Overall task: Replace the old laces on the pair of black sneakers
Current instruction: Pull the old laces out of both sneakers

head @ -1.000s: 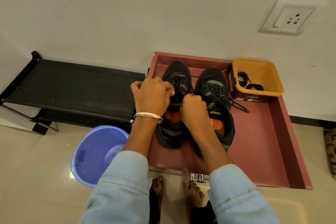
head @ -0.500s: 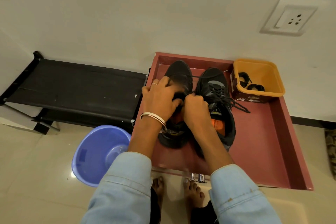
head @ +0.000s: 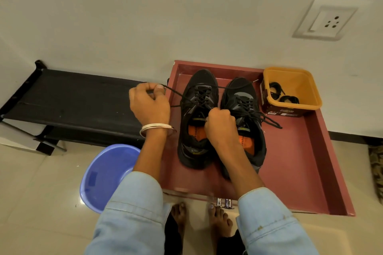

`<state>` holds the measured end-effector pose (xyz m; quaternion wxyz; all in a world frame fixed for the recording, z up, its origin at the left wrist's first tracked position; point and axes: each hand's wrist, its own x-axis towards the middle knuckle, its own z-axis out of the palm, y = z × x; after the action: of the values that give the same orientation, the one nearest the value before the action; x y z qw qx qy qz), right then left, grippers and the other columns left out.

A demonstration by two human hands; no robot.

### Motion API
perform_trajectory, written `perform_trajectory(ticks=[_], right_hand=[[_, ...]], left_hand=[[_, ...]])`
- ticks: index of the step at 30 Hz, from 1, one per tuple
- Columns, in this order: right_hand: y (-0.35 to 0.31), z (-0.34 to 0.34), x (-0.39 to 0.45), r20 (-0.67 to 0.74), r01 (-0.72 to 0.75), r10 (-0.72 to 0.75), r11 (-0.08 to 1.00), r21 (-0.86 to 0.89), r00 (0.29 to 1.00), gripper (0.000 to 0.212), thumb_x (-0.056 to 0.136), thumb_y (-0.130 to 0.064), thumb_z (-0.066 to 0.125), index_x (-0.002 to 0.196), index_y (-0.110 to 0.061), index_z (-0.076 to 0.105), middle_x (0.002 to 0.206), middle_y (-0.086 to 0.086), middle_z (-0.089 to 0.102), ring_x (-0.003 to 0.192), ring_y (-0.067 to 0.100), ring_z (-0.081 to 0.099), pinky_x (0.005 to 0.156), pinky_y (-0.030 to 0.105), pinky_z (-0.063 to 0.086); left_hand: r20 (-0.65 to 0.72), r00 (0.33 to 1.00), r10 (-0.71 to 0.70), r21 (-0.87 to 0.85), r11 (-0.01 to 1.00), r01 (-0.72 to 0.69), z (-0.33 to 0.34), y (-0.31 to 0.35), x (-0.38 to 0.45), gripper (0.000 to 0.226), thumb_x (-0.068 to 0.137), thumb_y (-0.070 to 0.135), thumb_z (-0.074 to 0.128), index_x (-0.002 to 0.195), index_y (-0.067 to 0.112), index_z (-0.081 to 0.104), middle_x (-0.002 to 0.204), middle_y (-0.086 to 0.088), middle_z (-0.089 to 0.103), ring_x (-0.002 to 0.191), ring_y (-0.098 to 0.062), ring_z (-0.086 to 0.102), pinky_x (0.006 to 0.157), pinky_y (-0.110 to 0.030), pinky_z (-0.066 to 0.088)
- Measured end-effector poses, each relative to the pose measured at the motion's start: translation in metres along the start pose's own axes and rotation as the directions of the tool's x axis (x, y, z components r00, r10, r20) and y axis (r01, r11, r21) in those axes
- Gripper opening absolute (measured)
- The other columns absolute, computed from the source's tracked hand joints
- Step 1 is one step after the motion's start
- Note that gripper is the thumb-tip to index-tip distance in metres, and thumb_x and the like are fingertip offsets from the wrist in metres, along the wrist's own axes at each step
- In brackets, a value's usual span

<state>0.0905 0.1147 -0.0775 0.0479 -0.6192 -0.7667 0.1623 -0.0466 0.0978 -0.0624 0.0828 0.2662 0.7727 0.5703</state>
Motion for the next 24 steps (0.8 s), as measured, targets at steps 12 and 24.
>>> perform_trajectory(ticks=[12,24], right_hand=[[0.003,0.001,0.001,0.0,0.029,-0.029,1.0,-0.002,1.0,0.027,0.098,-0.008,0.042,0.121,0.004,0.051,0.114,0.024,0.057,0.103,0.042,0.058,0.067,0.033,0.037],[0.001,0.002,0.002,0.0,-0.012,0.012,1.0,-0.023,1.0,0.023,0.096,-0.003,0.043,0.114,0.004,0.055,0.109,0.023,0.059,0.101,0.041,0.059,0.068,0.035,0.042]], left_hand=[[0.652,0.709,0.27,0.19,0.846,-0.497,0.018,-0.003,-0.019,0.04,0.076,0.03,0.076,0.115,0.026,0.067,0.109,0.002,0.054,0.101,-0.017,0.055,0.085,-0.031,0.05],[0.384,0.916,0.116,0.16,0.969,-0.19,0.02,0.006,-0.029,0.011,0.084,0.012,0.066,0.083,0.022,0.071,0.093,0.002,0.068,0.083,-0.012,0.065,0.07,-0.015,0.047]])
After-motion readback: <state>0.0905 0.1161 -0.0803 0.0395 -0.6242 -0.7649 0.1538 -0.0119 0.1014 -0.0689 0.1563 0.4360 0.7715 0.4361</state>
